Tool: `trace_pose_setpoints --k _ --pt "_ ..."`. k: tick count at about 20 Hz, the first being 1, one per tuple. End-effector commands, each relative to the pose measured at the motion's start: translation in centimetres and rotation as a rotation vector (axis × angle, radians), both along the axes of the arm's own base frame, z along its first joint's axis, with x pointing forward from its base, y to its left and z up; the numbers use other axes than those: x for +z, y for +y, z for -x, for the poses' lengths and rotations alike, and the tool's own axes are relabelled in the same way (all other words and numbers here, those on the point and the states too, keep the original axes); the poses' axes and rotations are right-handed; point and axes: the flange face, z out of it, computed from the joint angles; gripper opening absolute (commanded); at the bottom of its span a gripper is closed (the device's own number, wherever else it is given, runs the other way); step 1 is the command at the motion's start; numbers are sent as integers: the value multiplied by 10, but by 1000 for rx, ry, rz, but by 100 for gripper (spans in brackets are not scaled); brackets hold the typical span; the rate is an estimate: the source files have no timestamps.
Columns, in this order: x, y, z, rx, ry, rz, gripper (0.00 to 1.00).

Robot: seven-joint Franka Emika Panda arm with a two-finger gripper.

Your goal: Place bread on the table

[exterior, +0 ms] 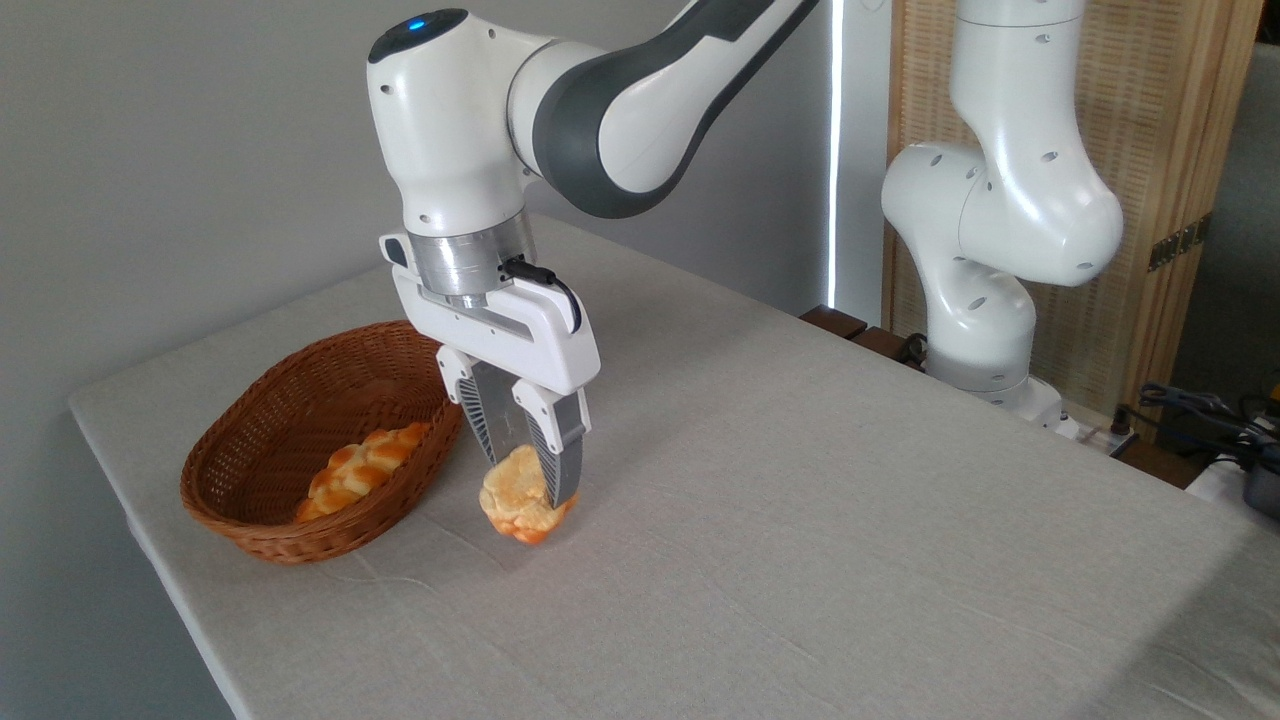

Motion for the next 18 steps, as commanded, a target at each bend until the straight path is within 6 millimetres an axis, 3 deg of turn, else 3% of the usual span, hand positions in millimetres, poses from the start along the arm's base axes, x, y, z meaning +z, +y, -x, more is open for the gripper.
trace_pose_setpoints --k 1,4,9,14,18 --pt "26 7 -3 38 -29 24 100" --pt "49 21 -11 77 -65 57 100" --pt "115 11 -18 85 -106 118 100" --pt "157 6 -12 57 -126 107 100" --pt "153 14 -7 31 -74 67 100"
